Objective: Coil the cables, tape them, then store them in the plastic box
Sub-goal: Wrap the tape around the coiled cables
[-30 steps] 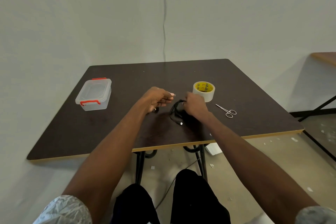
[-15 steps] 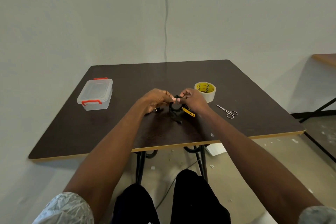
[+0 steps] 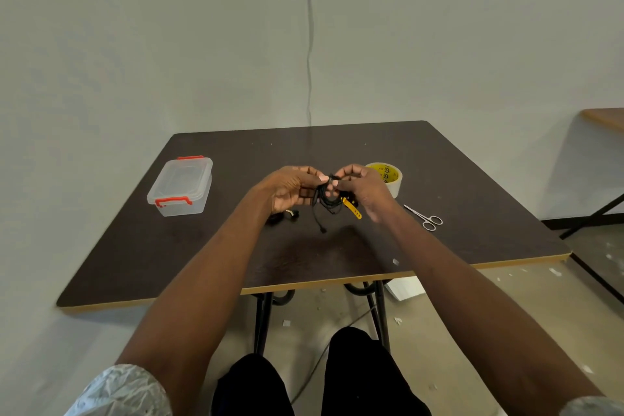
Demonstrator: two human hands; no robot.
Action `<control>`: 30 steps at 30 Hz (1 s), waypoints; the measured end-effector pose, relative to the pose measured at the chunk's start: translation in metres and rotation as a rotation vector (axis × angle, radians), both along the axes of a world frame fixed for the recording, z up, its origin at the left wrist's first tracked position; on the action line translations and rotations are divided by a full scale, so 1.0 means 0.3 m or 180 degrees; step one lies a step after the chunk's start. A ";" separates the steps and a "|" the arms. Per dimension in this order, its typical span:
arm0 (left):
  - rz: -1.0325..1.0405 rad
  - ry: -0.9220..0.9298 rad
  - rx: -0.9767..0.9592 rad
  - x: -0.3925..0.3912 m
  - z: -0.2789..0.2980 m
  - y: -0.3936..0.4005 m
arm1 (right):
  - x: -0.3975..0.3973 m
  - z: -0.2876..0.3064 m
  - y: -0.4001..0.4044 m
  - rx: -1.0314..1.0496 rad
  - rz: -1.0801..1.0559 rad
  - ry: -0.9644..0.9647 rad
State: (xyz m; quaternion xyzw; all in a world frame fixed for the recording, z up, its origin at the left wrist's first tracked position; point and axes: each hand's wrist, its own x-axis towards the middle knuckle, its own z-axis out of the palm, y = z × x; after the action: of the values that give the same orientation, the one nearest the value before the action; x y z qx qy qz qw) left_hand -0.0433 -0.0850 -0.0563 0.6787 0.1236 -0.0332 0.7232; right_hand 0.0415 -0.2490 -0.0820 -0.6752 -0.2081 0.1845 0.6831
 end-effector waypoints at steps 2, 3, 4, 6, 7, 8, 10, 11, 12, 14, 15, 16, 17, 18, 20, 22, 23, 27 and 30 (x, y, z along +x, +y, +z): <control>-0.0022 -0.0028 -0.0066 0.002 0.021 0.004 | -0.003 0.017 0.014 0.0158 -0.0140 0.0109; -0.0018 -0.0077 -0.0092 0.003 0.030 0.007 | -0.007 0.025 0.024 0.0219 -0.0218 0.0163; 0.0000 -0.0148 -0.0159 0.005 0.037 0.009 | -0.012 0.035 0.033 0.0225 -0.0325 0.0167; 0.0078 -0.0319 -0.0409 0.005 0.049 0.010 | -0.024 0.047 0.053 0.0245 -0.0562 0.0162; 0.0137 -0.0400 -0.0559 0.005 0.054 0.007 | -0.032 0.052 0.063 0.0320 -0.0648 0.0227; 0.0191 -0.0467 -0.0698 0.005 0.058 0.004 | -0.039 0.055 0.073 0.0421 -0.0715 0.0327; 0.0261 -0.0518 -0.0888 0.004 0.064 0.003 | -0.051 0.059 0.090 0.0630 -0.0886 0.0520; 0.0271 -0.0493 -0.0919 0.003 0.066 0.005 | -0.056 0.061 0.098 0.0700 -0.1003 0.0586; 0.0266 -0.0452 -0.0900 0.000 0.068 0.009 | -0.061 0.061 0.107 0.0727 -0.1118 0.0614; 0.0279 -0.0402 -0.0831 -0.004 0.070 0.010 | -0.074 0.062 0.120 0.0720 -0.1270 0.0580; 0.0321 -0.0424 -0.0814 -0.007 0.072 0.010 | -0.079 0.060 0.125 0.0713 -0.1263 0.0545; 0.0378 -0.0465 -0.0790 -0.007 0.075 0.009 | -0.082 0.056 0.128 0.0687 -0.1191 0.0507; 0.0424 -0.0511 -0.0754 -0.008 0.079 0.009 | -0.086 0.056 0.127 0.0652 -0.1082 0.0468; 0.0445 -0.0556 -0.0692 -0.009 0.084 0.010 | -0.090 0.057 0.122 0.0597 -0.0969 0.0441; 0.0432 -0.0632 -0.0498 -0.008 0.098 0.014 | -0.089 0.061 0.112 0.0562 -0.0850 0.0326; 0.0451 -0.0699 -0.0335 -0.003 0.110 0.020 | -0.085 0.069 0.096 0.0542 -0.1049 -0.0080; 0.0476 -0.0732 -0.0271 0.001 0.117 0.021 | -0.086 0.077 0.088 0.0534 -0.1179 -0.0343; 0.0568 -0.0784 0.0025 0.006 0.126 0.002 | -0.092 0.104 0.080 0.0453 -0.1149 -0.0916; 0.0637 -0.0790 0.0122 0.011 0.119 -0.014 | -0.096 0.112 0.092 0.0391 -0.1060 -0.0832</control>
State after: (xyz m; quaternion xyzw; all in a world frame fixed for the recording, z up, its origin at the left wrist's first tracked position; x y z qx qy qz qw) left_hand -0.0399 -0.0891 -0.0208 0.6755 0.1010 0.1255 0.7195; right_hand 0.0126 -0.2215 -0.0484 -0.6755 -0.1913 -0.0330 0.7113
